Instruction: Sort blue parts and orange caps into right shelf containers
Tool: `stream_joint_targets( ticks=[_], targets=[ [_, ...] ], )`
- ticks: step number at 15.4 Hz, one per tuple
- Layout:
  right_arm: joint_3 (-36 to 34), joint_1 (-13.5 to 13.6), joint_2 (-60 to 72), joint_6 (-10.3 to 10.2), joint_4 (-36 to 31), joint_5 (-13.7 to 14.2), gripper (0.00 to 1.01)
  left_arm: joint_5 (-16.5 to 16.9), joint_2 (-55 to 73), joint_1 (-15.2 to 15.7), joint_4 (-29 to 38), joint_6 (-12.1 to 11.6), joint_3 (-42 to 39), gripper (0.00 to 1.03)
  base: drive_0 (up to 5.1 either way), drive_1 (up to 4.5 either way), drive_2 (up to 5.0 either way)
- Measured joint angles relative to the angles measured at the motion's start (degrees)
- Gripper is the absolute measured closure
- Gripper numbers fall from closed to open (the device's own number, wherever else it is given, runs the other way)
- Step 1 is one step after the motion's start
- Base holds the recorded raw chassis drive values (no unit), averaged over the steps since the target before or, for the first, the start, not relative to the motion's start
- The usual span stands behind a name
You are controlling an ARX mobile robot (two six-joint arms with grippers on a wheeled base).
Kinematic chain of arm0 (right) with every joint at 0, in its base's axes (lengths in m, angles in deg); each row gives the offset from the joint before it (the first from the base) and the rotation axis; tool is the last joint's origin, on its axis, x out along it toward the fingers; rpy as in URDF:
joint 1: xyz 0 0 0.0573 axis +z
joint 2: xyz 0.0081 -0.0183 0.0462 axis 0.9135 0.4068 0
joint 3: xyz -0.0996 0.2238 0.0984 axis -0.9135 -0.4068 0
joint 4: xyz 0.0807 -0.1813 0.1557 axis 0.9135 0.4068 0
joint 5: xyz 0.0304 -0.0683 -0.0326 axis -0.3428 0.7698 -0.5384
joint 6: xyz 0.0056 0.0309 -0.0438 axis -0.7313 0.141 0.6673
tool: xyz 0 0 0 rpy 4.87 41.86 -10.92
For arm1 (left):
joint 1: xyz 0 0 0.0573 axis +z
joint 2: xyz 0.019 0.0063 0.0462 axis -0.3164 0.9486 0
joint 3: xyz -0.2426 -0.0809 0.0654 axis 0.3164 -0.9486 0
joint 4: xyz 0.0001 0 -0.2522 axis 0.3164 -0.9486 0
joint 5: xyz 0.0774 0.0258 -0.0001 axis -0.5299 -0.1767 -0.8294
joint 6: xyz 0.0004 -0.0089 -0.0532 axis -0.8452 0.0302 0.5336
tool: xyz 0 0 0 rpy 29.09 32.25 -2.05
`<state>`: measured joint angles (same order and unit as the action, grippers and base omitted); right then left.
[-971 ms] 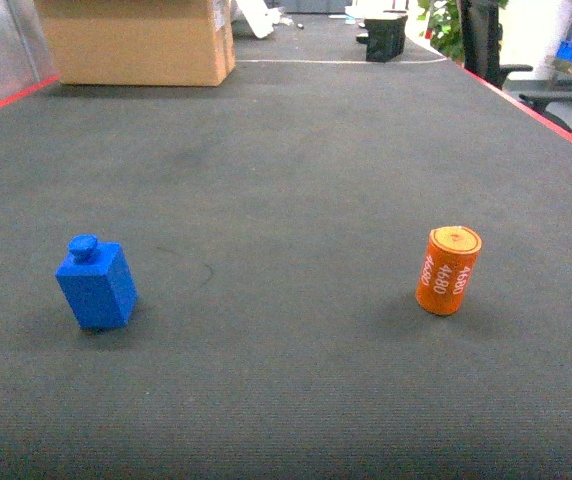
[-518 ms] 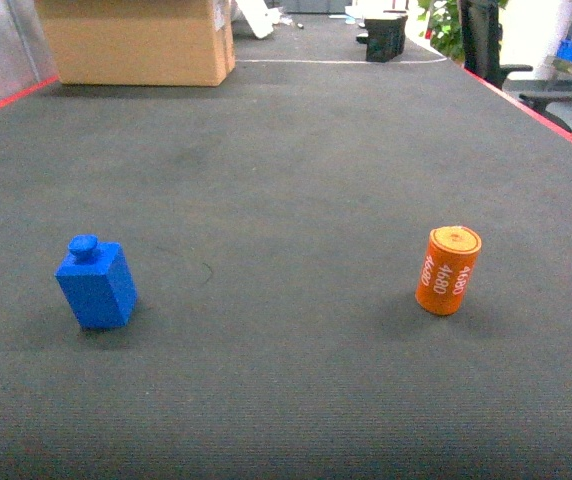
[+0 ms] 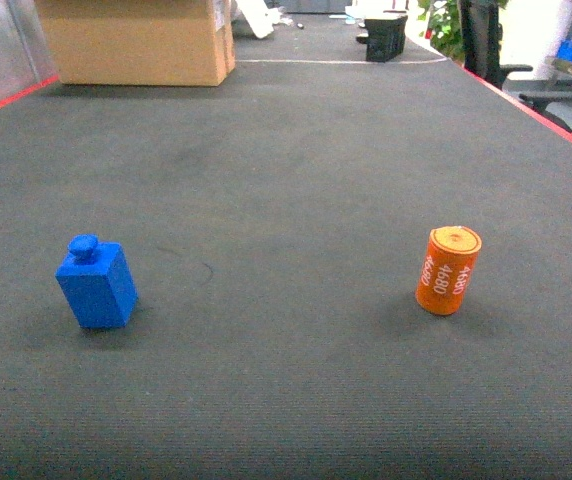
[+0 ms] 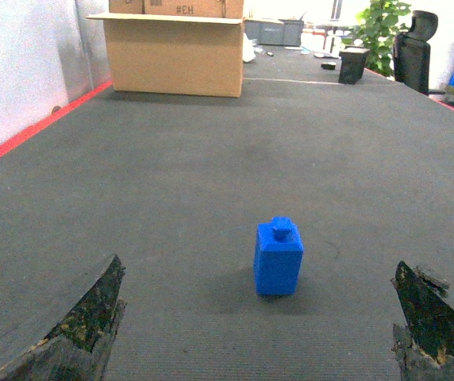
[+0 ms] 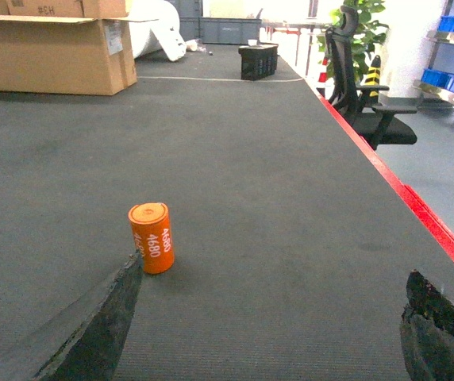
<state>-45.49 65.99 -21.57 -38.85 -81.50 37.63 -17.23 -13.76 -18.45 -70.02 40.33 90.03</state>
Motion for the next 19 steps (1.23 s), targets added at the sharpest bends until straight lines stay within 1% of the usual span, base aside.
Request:
stream_joint_targets(
  ticks=[16,17,18,19],
  targets=[
    [0.0,0.0,0.0,0.0,0.04,0.0,0.03,-0.24,0.02,-0.02,-0.11,0.04,0.02,0.05,0.0,0.0,0.0],
    [1.11,3.69,3.69,-0.28,2.78,7.17,0.03,-9.38,4.15,-4.39,0.9,1.25,0.44,0.05,0.0,0.0,0.0],
    [1.55,9.46,13.11,-0.74,-4.02,13.29,0.03,-15.74,13.73,-9.03,9.49,2.62,0.57,0.05,0.0,0.0,0.0],
    [2.49,14.21,24.24,-1.46,-15.26,16.5,0.03,-17.81,25.33,-10.8,20.55,3.08,0.61,0.05,0.0,0.0,0.0]
  ],
)
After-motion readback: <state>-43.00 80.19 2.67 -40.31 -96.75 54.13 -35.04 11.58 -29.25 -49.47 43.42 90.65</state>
